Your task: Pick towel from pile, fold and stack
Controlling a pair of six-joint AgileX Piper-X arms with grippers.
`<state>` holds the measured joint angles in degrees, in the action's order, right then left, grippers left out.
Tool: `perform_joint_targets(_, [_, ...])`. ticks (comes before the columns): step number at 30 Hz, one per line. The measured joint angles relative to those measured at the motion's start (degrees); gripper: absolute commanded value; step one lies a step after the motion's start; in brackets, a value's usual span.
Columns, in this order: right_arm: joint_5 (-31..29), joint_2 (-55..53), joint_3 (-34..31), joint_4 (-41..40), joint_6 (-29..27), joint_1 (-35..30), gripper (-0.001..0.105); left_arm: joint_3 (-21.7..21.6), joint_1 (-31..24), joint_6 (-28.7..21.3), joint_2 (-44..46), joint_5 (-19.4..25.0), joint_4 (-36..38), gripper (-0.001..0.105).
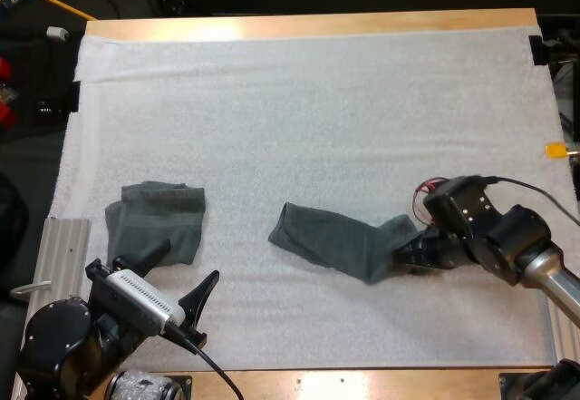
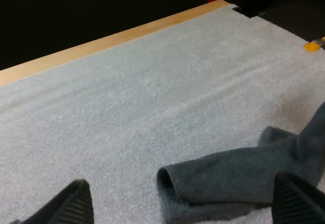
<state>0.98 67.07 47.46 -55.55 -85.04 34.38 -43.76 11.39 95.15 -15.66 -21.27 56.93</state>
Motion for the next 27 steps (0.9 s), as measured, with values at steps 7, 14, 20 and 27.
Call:
perform_joint_targets(7, [-7.58,-0.28,0.84,0.91,0.19,0.0,0.0,0.0,0.0,0.0,0.0,0.0,1.56,0.07])
perform_joint_targets(14, [-9.49,0.02,2.27,14.14,4.46,-0.85,0.0,0.0,0.0,0.0,0.0,0.0,1.66,0.07])
perform_joint_targets(20, [-10.73,1.95,2.27,22.53,13.84,-7.85,0.0,0.0,0.0,0.0,0.0,0.0,1.66,0.07])
perform_joint_targets(27, [-10.73,3.72,2.27,26.56,16.95,-16.06,0.0,0.0,0.0,0.0,0.0,0.0,2.55,0.07])
